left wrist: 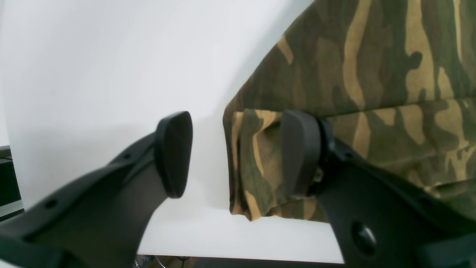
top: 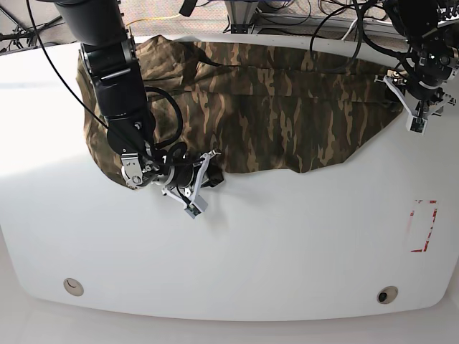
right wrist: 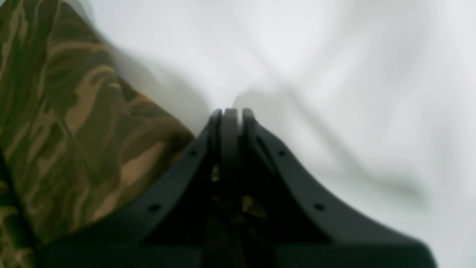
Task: Fold the T-shirt properly
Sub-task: 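Release the shirt with the right gripper and grasp the hanging hem corner, then drag the hem corner with the right gripper away from the left gripper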
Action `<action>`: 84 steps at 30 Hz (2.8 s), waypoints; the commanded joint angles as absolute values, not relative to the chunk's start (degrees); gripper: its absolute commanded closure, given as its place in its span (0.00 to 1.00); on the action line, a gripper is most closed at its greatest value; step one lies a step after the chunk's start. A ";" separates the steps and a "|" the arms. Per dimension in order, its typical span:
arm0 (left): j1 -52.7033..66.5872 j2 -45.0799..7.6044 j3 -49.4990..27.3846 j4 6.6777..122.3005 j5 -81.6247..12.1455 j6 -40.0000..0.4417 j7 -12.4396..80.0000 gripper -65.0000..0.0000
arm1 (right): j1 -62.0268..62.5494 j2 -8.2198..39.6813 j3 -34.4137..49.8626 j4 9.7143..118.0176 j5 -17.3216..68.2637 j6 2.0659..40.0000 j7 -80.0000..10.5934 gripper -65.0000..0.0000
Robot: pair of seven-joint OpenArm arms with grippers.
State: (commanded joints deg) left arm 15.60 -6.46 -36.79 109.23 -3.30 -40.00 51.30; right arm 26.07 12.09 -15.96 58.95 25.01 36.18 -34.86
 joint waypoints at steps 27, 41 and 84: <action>14.90 -7.60 -36.44 105.36 -3.38 -40.00 51.12 0.46 | 36.53 15.16 -15.78 65.71 25.01 36.18 -38.11 1.00; 14.90 -7.34 -36.35 105.27 -3.30 -40.00 51.12 0.46 | 41.27 15.60 -12.62 65.54 24.92 36.09 -37.85 1.00; 16.40 -4.97 -36.35 92.44 -3.30 -40.00 47.52 0.46 | 51.74 20.70 -9.10 65.45 24.92 33.80 -37.76 1.00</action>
State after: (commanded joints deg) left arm 16.40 -4.97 -36.35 92.44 -3.30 -40.00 47.52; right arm 51.74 20.70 -9.10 65.45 24.92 33.80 -37.76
